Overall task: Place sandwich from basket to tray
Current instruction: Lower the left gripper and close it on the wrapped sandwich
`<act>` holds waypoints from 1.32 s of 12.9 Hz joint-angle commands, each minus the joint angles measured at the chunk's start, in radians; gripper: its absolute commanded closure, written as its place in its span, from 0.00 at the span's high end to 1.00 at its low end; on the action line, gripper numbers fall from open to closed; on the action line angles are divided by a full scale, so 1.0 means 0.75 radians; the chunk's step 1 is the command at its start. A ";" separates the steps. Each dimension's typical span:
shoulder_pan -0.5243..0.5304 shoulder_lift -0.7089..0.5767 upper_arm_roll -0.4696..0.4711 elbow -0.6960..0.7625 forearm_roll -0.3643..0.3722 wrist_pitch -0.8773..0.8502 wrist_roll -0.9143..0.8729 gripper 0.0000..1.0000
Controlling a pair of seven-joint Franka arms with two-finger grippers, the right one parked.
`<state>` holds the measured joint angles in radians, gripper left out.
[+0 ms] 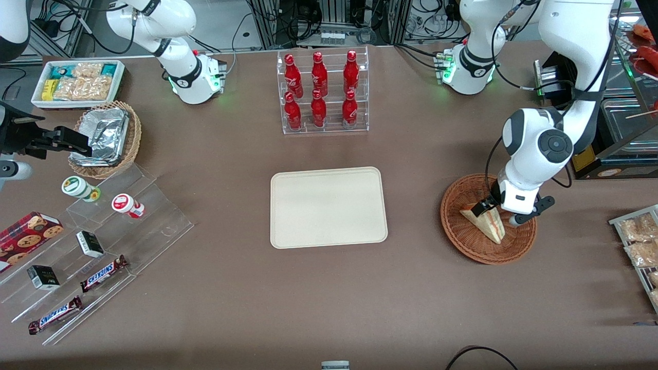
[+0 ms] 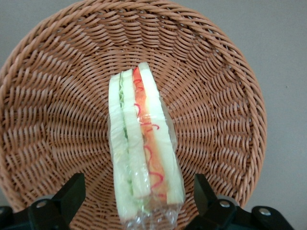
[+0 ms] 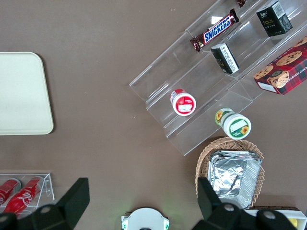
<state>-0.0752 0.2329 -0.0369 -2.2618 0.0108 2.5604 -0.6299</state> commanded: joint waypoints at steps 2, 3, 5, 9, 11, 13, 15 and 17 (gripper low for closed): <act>0.000 0.031 0.000 -0.001 0.018 0.059 -0.046 1.00; 0.000 0.037 0.000 0.001 0.018 0.061 -0.058 0.98; 0.000 0.039 0.000 0.009 0.018 0.061 -0.105 0.35; -0.008 0.015 0.000 0.027 0.020 0.047 -0.093 0.00; -0.010 -0.028 -0.002 0.054 0.020 -0.008 -0.089 0.00; -0.014 -0.059 -0.010 0.172 0.071 -0.226 -0.089 0.00; -0.071 -0.051 -0.026 0.376 0.098 -0.510 -0.083 0.00; -0.149 -0.032 -0.028 0.554 0.098 -0.719 -0.062 0.00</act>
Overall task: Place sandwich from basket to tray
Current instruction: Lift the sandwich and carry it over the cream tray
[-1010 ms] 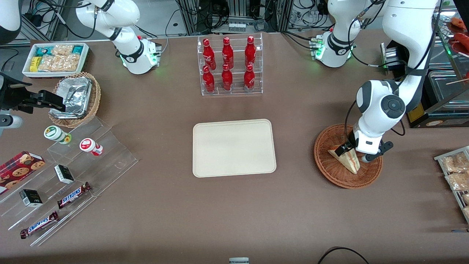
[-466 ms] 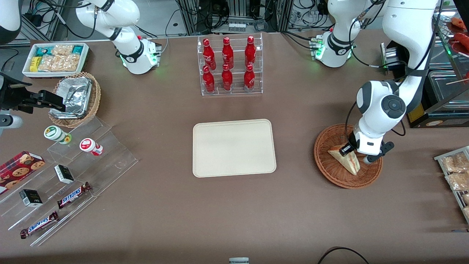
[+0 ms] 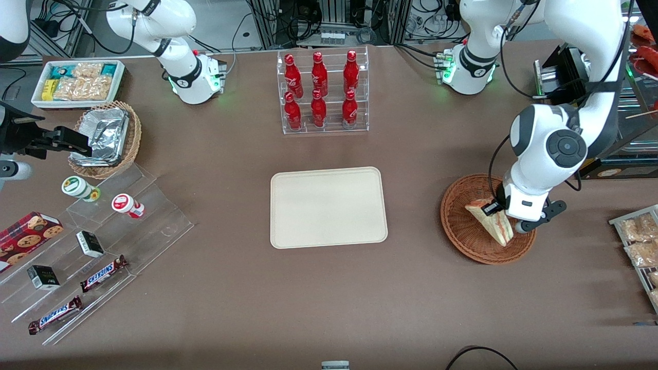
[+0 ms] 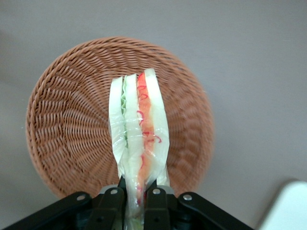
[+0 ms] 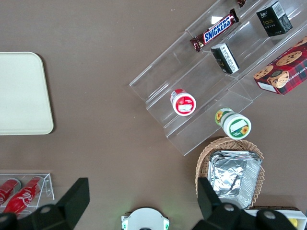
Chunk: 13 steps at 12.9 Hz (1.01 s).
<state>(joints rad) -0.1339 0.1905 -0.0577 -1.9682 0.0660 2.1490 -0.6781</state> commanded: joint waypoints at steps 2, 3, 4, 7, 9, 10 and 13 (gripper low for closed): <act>-0.179 0.034 -0.003 0.258 0.016 -0.263 0.057 0.00; -0.248 0.036 -0.003 0.284 0.012 -0.266 0.055 0.00; -0.304 0.053 -0.003 0.313 0.006 -0.266 0.051 0.00; -0.492 0.193 -0.003 0.468 -0.057 -0.256 0.004 0.00; -0.606 0.314 -0.003 0.593 -0.057 -0.256 -0.057 0.00; -0.655 0.357 -0.003 0.616 -0.057 -0.251 -0.059 0.00; -0.774 0.453 -0.005 0.620 -0.082 -0.121 -0.086 0.00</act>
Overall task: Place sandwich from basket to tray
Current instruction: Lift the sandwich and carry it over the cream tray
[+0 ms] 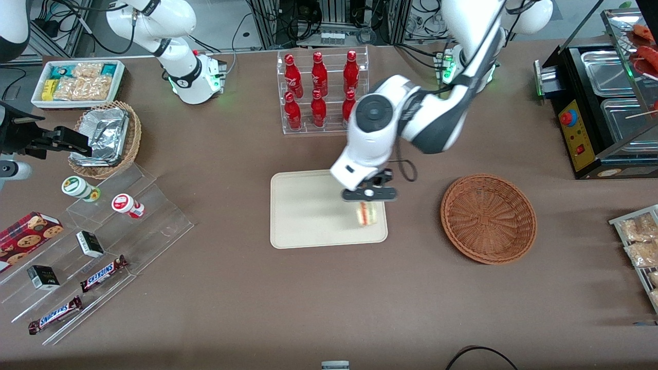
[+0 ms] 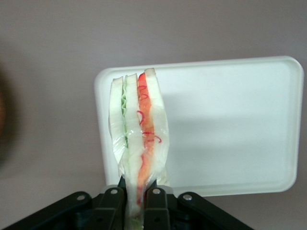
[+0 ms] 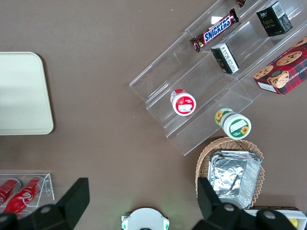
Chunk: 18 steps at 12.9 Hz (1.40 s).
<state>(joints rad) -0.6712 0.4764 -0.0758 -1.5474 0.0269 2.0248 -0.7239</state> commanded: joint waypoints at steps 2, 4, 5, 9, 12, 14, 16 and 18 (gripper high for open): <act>-0.091 0.115 0.019 0.055 -0.056 0.129 -0.051 0.00; -0.109 0.156 0.019 0.049 -0.048 0.151 -0.017 0.00; -0.119 0.183 0.019 0.049 -0.048 0.200 0.010 0.00; -0.160 0.269 0.021 0.042 -0.042 0.264 0.010 0.00; -0.158 0.289 0.021 0.020 -0.040 0.274 0.012 0.00; -0.158 0.293 0.023 0.018 -0.040 0.276 -0.004 0.00; -0.158 0.304 0.025 0.016 -0.040 0.278 -0.014 0.25; -0.154 0.304 0.023 0.016 -0.040 0.274 -0.008 0.98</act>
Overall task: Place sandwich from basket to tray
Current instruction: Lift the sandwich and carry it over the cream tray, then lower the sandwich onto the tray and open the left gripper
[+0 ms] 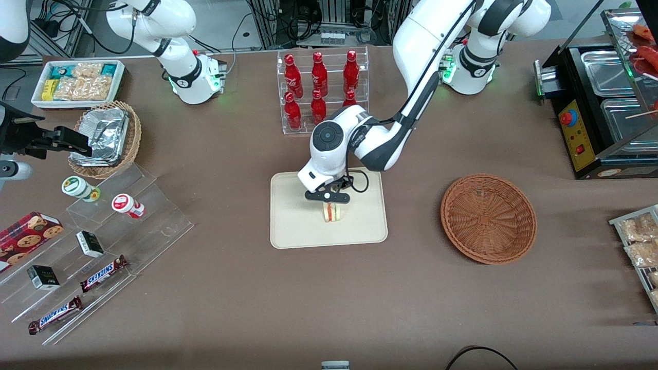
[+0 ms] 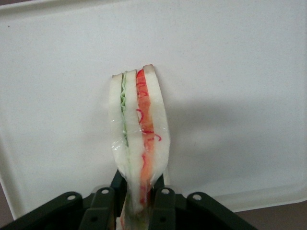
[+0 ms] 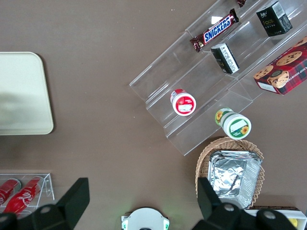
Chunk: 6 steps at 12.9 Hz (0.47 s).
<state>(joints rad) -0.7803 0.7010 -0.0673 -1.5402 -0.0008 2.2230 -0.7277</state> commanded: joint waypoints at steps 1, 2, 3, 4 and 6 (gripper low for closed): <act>-0.009 -0.002 0.012 0.008 -0.005 0.004 -0.005 0.99; -0.005 -0.018 0.014 0.014 -0.007 -0.002 -0.009 0.99; 0.001 -0.061 0.016 0.014 -0.017 -0.027 -0.011 0.99; 0.009 -0.118 0.024 0.023 -0.019 -0.100 -0.036 0.99; 0.066 -0.263 0.024 0.025 -0.017 -0.225 -0.085 1.00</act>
<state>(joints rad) -0.7633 0.6277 -0.0524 -1.4982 -0.0035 2.1387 -0.7656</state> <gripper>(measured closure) 0.004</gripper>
